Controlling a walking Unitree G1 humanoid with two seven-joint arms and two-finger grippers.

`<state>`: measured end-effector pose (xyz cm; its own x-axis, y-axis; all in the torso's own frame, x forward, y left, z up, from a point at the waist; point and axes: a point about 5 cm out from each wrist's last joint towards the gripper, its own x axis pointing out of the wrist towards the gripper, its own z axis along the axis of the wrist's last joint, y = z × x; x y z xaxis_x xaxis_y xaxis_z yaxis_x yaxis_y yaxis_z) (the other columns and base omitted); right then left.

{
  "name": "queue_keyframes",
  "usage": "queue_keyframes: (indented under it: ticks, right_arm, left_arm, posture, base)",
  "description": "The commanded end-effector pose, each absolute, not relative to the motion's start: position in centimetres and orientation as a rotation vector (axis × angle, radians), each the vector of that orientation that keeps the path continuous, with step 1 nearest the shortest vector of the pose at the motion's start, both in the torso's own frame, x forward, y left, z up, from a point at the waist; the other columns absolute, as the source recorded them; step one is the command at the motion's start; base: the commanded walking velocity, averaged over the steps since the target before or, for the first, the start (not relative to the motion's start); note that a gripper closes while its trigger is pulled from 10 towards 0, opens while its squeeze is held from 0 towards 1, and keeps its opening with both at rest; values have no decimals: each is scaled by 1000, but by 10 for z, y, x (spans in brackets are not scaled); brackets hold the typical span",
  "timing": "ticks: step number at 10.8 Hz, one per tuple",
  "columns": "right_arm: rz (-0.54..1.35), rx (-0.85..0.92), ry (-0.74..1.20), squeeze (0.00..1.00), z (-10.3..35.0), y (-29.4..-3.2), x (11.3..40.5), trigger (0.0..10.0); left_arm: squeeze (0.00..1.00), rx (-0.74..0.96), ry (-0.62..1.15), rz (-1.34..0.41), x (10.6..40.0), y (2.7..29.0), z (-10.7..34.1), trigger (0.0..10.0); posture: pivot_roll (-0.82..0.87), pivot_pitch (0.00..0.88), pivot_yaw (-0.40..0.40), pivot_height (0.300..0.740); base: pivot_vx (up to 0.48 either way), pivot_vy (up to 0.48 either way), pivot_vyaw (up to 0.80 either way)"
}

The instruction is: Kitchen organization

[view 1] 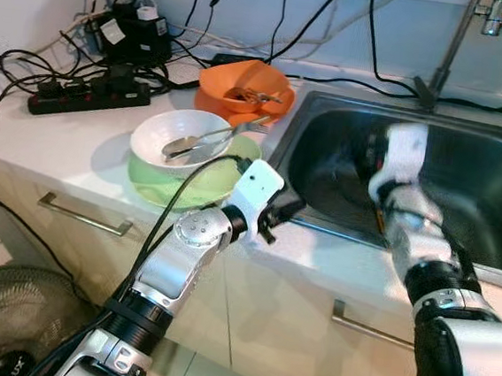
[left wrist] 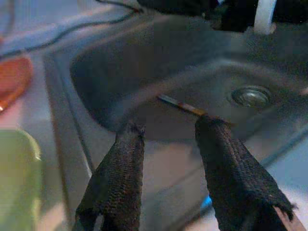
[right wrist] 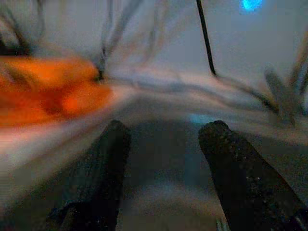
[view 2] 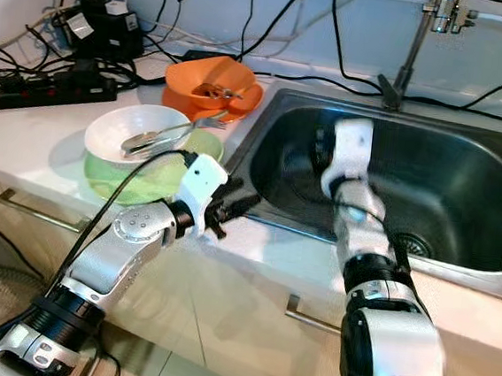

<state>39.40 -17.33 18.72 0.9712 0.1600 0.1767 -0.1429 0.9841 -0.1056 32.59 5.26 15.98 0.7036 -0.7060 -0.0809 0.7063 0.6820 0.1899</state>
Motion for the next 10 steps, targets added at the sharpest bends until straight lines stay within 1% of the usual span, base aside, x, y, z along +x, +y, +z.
queue_keyframes:
  ticks: [1, 3, 4, 6, 8, 10]
  right_arm:
    - [204, -70, -253, 0, 197, -165, 391, 10000]
    - [293, -36, -274, 0, 192, -155, 378, 10000]
    - [292, -31, -253, 0, 183, -157, 372, 10000]
    - [246, -2, -224, 0, 176, -165, 365, 10000]
    - [270, -3, -213, 0, 176, -162, 361, 10000]
    - [270, 0, -201, 0, 176, -162, 359, 10000]
  left_arm:
    - [0, 239, -91, -771, 329, 53, 178, 10000]
    - [0, 286, -200, -712, 334, 53, 194, 10000]
    - [0, 306, -232, -666, 338, 55, 199, 10000]
    - [0, 405, -263, -579, 349, 62, 205, 10000]
    - [0, 506, -290, -511, 358, 64, 210, 10000]
    - [0, 613, -278, -494, 365, 63, 207, 10000]
  posture:
    - [54, 9, 78, 740]
    - [47, 14, 79, 740]
    - [48, 14, 79, 740]
    - [43, 14, 86, 740]
    - [42, 15, 89, 740]
    - [46, 17, 90, 740]
  base:
    - [0, 0, 0]
    - [0, 0, 0]
    - [0, 0, 0]
    - [0, 0, 0]
    - [0, 0, 0]
    - [0, 0, 0]
